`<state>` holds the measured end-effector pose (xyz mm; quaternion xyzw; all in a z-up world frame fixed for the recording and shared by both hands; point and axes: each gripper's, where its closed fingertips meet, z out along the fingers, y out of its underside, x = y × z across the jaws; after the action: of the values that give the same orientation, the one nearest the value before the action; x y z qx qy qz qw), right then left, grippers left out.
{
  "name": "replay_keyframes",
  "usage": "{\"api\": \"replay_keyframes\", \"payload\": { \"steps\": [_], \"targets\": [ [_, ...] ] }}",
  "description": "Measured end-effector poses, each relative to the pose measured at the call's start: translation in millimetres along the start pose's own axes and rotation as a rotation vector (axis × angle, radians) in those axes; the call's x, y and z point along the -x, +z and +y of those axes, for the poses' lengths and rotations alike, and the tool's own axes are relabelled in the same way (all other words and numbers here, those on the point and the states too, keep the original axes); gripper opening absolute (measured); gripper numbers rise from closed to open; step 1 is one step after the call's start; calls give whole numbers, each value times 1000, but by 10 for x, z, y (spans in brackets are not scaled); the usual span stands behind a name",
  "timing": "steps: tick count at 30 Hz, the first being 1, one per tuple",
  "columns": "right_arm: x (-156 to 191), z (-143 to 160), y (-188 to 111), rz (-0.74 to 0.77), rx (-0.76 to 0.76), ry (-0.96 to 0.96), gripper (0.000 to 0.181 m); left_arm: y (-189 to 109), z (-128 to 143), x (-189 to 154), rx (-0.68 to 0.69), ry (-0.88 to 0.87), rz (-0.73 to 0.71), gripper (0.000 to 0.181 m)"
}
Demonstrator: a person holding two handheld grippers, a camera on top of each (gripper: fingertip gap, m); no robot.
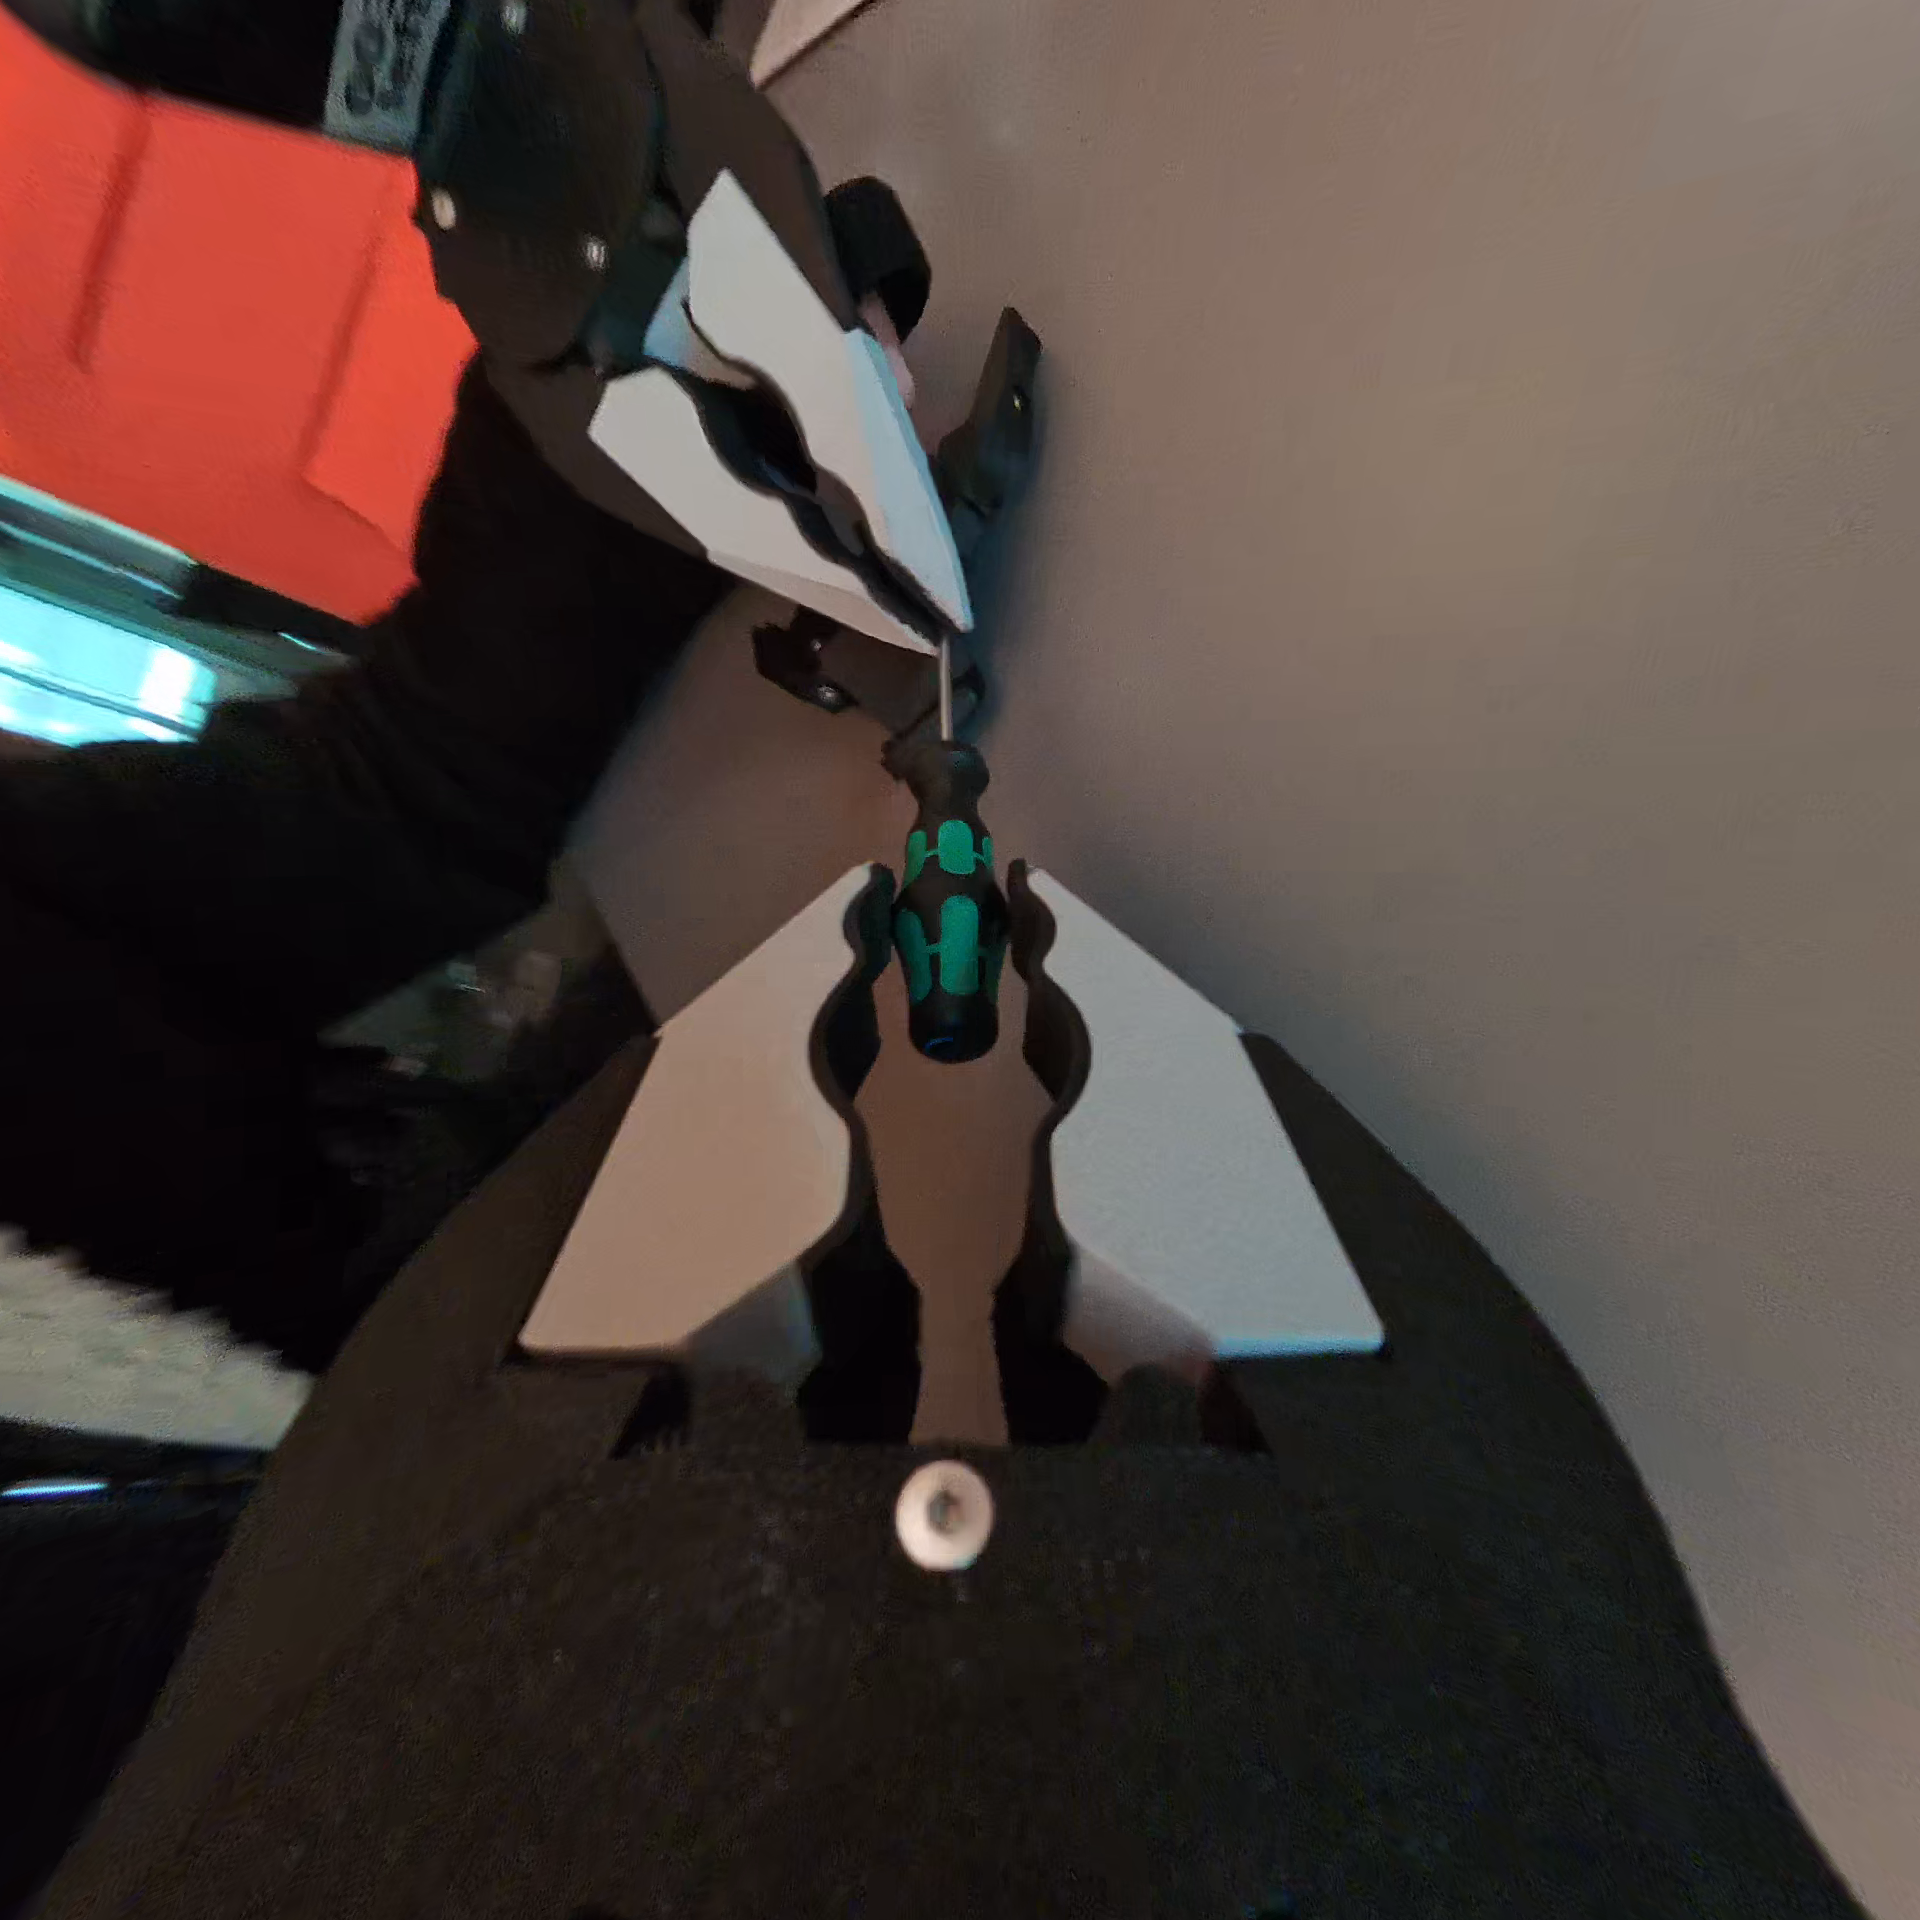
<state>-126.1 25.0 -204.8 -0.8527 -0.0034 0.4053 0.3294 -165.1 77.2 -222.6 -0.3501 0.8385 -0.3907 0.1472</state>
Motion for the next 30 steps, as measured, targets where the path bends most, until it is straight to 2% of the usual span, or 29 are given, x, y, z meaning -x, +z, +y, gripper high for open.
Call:
{"api": "replay_keyframes", "payload": {
  "steps": [2,3,4,6,10,14,16,20,25,30],
  "targets": [
    [12,-36,-16,91,11,-153,21,-47,-45,14,-64,-65,10,8],
    [17,-52,-25,139,21,-232,21,-106,-92,30,-118,-132,27,31],
    [25,-61,-29,184,34,-310,21,-194,-140,37,-176,-208,58,42],
    [49,-73,-37,268,59,-466,21,-413,-195,17,-280,-280,100,43],
    [62,-67,-45,468,138,-841,21,-615,0,8,-262,-261,-16,43],
    [38,-83,-64,683,199,-1232,21,-558,161,-43,-205,-261,-68,43],
    [78,-133,-82,746,154,-1325,21,-497,171,-47,-179,-234,-92,43],
    [124,-124,-118,652,141,-1205,21,-459,113,-49,-177,-211,-103,43],
    [144,-134,-134,442,63,-950,21,-418,153,-15,-172,-216,-111,42],
    [161,-195,-135,312,-13,-787,21,-369,199,11,-161,-196,-133,32]
  ]
}}
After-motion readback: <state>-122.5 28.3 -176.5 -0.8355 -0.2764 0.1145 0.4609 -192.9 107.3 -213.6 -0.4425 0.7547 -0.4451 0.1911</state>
